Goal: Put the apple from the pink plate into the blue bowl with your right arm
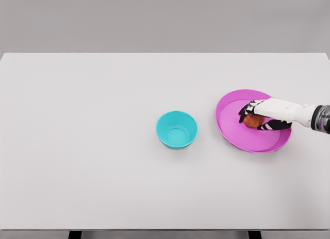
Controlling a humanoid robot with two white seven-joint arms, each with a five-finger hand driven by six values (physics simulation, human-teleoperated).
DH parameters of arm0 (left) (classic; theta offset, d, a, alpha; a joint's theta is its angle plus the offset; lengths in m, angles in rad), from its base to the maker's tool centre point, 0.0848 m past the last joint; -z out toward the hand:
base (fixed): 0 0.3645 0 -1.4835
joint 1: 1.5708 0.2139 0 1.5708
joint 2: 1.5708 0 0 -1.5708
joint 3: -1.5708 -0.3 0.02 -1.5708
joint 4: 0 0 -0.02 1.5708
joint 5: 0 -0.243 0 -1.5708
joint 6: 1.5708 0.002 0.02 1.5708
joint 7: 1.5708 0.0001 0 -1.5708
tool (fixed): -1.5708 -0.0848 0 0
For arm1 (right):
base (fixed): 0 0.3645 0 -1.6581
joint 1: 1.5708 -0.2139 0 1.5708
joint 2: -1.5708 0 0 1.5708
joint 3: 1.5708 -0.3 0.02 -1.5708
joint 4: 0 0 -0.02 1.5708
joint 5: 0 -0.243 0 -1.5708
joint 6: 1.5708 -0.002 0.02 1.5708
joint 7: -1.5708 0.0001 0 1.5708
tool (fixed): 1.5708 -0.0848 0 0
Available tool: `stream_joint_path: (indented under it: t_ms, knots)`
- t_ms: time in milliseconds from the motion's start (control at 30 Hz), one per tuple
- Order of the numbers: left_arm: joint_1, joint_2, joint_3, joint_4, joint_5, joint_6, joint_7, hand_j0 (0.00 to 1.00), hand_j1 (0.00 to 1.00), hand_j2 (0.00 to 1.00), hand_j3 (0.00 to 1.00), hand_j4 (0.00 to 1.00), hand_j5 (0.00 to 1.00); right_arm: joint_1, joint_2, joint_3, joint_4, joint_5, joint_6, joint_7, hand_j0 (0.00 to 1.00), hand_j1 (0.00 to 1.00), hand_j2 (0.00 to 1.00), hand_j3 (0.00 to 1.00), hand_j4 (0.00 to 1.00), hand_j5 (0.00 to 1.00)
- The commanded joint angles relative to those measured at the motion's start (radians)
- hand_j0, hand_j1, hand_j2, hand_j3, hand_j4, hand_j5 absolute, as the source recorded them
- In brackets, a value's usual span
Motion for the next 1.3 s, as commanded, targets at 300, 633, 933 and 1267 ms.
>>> stream_joint_path:
  t_ms: [300,633,933,1267]
  knots:
    - [0.000,0.000,-0.001,0.000,-0.001,0.000,0.000,1.00,1.00,1.00,1.00,1.00,1.00,-0.002,0.012,-0.059,0.024,0.003,-0.061,0.000,0.42,0.42,0.42,0.42,0.42,0.42]
    - [0.000,0.000,-0.001,0.000,-0.001,0.000,0.000,1.00,1.00,1.00,1.00,1.00,1.00,-0.023,0.012,-0.097,-0.250,-0.050,-0.011,0.000,0.42,0.42,0.42,0.42,0.42,0.42]
    - [0.000,0.000,-0.001,0.000,-0.001,0.000,0.000,1.00,1.00,1.00,1.00,1.00,1.00,-0.054,0.157,-0.035,-0.332,-0.060,-0.008,0.000,0.42,0.42,0.42,0.42,0.42,0.42]
    - [0.000,0.000,-0.001,0.000,-0.001,0.000,0.000,1.00,1.00,1.00,1.00,1.00,1.00,-0.107,0.234,0.070,-0.336,-0.060,-0.004,0.000,0.43,0.43,0.43,0.43,0.43,0.43]
